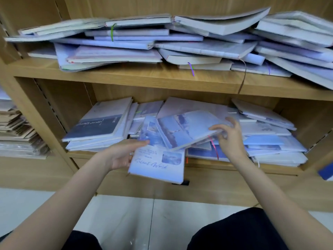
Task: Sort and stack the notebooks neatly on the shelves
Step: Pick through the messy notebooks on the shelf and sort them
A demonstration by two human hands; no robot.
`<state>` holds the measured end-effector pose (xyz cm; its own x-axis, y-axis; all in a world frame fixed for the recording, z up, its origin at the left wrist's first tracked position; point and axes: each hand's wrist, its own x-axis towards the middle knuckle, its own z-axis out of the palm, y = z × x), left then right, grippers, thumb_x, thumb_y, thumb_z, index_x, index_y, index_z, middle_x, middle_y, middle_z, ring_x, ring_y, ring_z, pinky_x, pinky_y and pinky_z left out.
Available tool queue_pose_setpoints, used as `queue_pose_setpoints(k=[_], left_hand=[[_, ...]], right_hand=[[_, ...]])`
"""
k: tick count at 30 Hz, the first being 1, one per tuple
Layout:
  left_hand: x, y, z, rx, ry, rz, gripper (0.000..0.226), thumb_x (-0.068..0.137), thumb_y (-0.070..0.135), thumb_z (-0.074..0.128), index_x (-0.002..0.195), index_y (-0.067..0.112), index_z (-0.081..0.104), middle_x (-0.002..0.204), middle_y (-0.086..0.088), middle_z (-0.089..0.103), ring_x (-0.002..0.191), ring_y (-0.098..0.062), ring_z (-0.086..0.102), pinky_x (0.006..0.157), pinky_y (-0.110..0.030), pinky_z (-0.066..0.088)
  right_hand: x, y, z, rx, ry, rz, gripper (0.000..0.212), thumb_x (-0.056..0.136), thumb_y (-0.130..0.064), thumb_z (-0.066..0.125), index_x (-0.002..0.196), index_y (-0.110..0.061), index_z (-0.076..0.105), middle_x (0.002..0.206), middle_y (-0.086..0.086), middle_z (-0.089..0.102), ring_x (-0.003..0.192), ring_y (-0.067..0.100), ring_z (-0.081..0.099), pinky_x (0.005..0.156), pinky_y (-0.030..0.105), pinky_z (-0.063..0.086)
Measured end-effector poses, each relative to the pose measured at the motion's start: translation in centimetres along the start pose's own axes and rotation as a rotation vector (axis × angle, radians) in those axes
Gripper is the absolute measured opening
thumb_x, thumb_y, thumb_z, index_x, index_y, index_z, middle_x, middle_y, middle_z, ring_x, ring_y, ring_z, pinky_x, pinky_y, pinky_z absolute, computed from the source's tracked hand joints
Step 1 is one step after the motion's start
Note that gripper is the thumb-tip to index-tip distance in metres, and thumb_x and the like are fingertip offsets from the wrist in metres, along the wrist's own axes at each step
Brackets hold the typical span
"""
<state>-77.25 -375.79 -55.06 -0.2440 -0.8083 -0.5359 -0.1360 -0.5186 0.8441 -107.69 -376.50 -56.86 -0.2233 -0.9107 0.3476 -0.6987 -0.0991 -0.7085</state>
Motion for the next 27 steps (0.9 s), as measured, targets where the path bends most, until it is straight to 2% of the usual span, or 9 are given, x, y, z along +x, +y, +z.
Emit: queue_pose_setpoints(k=[3,5,7,10,14,17,20,23,27], left_hand=[[0.8,-0.8,1.5,0.111,0.06,0.206,0.07,0.081,-0.007,0.065,0.137,0.023,0.036,0.121,-0.007,0.061,0.104,-0.026,0.062,0.083,-0.042,0.054],[0.9,-1.5,1.7,0.172,0.082,0.305,0.088,0.08,-0.01,0.063,0.144,0.033,0.02,0.124,-0.003,0.057,0.106,-0.023,0.06,0.086,-0.043,0.051],[0.6,-1.9,1.3,0.086,0.053,0.321,0.089,0.083,-0.012,0.058,0.145,0.036,0.016,0.122,0.003,0.057,0.098,-0.016,0.064,0.078,-0.036,0.054],[-0.5,-2.2,0.4,-0.045,0.055,0.269,0.08,0.088,-0.014,0.047,0.144,0.036,0.02,0.117,0.007,0.057,0.087,-0.013,0.066,0.061,-0.027,0.057],[-3.0,-2.2,-1.7,-0.042,0.12,0.317,0.077,0.088,-0.015,0.041,0.14,0.041,0.028,0.12,0.007,0.059,0.081,-0.012,0.069,0.057,-0.023,0.055],[-5.6,-2.2,-2.1,-0.09,0.035,0.441,0.079,0.081,-0.007,0.056,0.135,0.046,0.034,0.114,0.017,0.063,0.092,-0.013,0.068,0.064,-0.027,0.056],[-8.2,-2.7,-2.3,-0.107,-0.017,0.558,0.078,0.071,0.008,0.06,0.132,0.05,0.036,0.124,0.016,0.06,0.106,-0.019,0.064,0.078,-0.037,0.056],[-10.6,-3.0,-3.2,-0.108,0.006,0.62,0.073,0.072,0.019,0.065,0.13,0.053,0.039,0.128,0.014,0.058,0.109,-0.02,0.062,0.082,-0.039,0.055],[-13.2,-1.9,-4.2,0.009,0.001,0.694,0.087,0.063,0.056,0.076,0.136,0.053,0.029,0.134,0.015,0.052,0.119,-0.013,0.056,0.092,-0.042,0.047]], right_hand=[[0.6,-1.3,0.9,0.589,0.153,0.486,0.025,0.069,-0.011,0.053,0.087,-0.028,0.056,0.129,0.016,0.046,0.092,0.03,0.057,0.083,0.042,0.051],[1.2,-1.8,1.3,0.719,0.197,0.609,0.035,0.07,-0.017,0.066,0.099,-0.021,0.048,0.126,0.013,0.046,0.097,0.031,0.057,0.083,0.043,0.051],[1.1,-3.1,1.2,0.843,0.153,0.648,0.047,0.078,-0.004,0.07,0.114,-0.013,0.041,0.113,0.014,0.051,0.091,0.027,0.058,0.071,0.034,0.051],[0.0,-4.7,0.2,1.012,0.01,0.65,0.022,0.083,0.009,0.06,0.099,-0.004,0.053,0.094,0.013,0.062,0.079,0.021,0.061,0.053,0.022,0.054],[-2.0,-5.1,-1.2,1.117,-0.251,0.638,0.023,0.087,0.001,0.056,0.11,0.0,0.058,0.095,0.011,0.07,0.081,0.021,0.068,0.061,0.031,0.058],[-4.1,-7.4,0.0,1.217,-0.389,0.697,0.034,0.091,-0.005,0.051,0.123,0.005,0.054,0.1,0.015,0.07,0.081,0.023,0.071,0.066,0.035,0.059],[-6.5,-10.5,0.8,1.328,-0.475,0.623,0.029,0.092,-0.007,0.049,0.119,-0.003,0.058,0.109,0.013,0.069,0.093,0.024,0.069,0.079,0.04,0.057],[-8.3,-14.2,0.7,1.226,-0.455,0.431,0.027,0.093,-0.01,0.051,0.119,-0.008,0.057,0.114,0.009,0.068,0.102,0.025,0.066,0.087,0.045,0.052],[-7.8,-20.1,-0.5,1.055,-0.221,0.144,0.013,0.093,-0.005,0.052,0.102,-0.011,0.059,0.104,0.011,0.068,0.09,0.025,0.065,0.084,0.047,0.052]])
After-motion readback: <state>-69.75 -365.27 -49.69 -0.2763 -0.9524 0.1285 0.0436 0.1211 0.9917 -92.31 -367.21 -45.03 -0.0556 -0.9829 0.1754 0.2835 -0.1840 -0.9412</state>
